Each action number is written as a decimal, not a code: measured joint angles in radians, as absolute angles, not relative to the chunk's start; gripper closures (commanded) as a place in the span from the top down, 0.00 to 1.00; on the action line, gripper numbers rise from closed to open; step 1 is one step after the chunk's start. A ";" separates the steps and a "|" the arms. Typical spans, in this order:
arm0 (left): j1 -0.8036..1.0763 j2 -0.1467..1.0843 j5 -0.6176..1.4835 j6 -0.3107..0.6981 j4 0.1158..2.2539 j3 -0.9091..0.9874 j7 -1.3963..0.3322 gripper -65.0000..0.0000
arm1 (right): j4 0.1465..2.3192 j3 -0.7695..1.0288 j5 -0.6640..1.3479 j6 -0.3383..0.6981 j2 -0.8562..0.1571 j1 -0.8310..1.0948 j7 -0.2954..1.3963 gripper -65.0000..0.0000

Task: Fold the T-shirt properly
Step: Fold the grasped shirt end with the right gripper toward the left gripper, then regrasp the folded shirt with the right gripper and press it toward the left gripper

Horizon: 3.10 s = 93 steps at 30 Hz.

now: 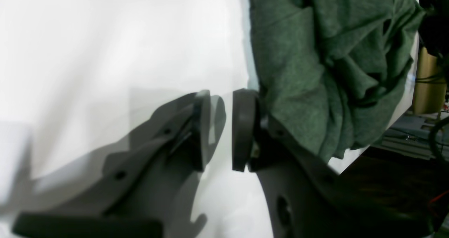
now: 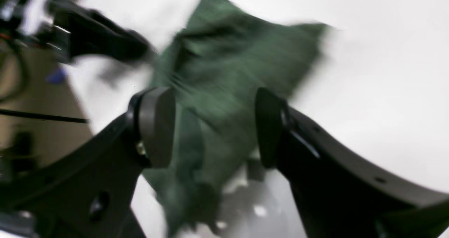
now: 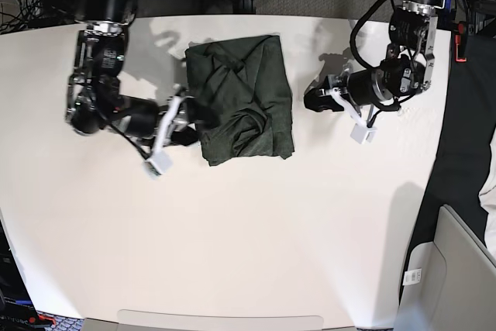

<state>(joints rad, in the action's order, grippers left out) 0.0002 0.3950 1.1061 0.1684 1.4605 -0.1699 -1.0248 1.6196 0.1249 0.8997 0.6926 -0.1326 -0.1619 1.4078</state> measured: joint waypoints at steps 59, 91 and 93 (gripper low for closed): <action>-0.009 0.391 1.122 0.176 1.425 -0.175 -1.017 0.19 | 1.687 -0.244 0.737 0.693 -0.010 -0.241 1.413 0.52; -0.008 0.389 1.127 0.176 1.420 -0.174 -0.989 0.18 | 1.590 -0.334 0.736 0.693 -0.033 -0.257 1.414 0.04; -0.008 0.389 1.127 0.176 1.420 -0.174 -0.989 0.18 | 1.590 -0.373 0.736 0.693 -0.014 -0.271 1.413 0.04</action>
